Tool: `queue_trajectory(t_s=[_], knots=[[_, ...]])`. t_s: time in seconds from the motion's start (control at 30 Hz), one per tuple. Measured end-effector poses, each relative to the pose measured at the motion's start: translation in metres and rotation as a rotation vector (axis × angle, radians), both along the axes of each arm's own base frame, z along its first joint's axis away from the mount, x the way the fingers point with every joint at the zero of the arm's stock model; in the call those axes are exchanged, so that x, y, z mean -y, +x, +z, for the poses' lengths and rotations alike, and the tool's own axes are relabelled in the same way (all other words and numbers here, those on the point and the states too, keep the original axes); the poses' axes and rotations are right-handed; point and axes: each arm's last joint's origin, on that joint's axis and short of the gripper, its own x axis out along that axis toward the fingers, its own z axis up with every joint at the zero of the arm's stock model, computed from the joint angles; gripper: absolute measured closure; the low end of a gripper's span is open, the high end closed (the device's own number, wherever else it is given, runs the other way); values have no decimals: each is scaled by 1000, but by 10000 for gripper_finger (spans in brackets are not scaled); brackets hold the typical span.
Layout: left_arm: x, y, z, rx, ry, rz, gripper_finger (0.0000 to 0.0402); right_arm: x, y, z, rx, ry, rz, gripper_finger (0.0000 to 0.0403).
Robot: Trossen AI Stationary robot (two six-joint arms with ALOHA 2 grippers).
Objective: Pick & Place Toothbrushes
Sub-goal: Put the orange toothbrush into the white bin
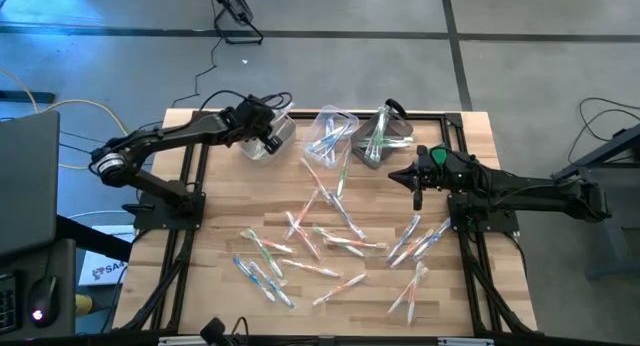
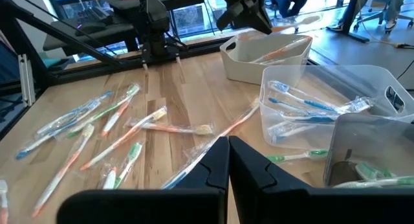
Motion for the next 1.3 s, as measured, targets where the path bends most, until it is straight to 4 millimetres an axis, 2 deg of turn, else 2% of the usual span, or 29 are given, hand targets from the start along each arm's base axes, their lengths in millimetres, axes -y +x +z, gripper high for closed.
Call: queue_trajectory(t_s=[0.9,1.3], knots=[[-1,1,-5,-4,-18,26,391,0,0,-1,-15,1,2,401],[0,0,-7,-31,-40,29,317,0,0,-2,-18,2,2,401]])
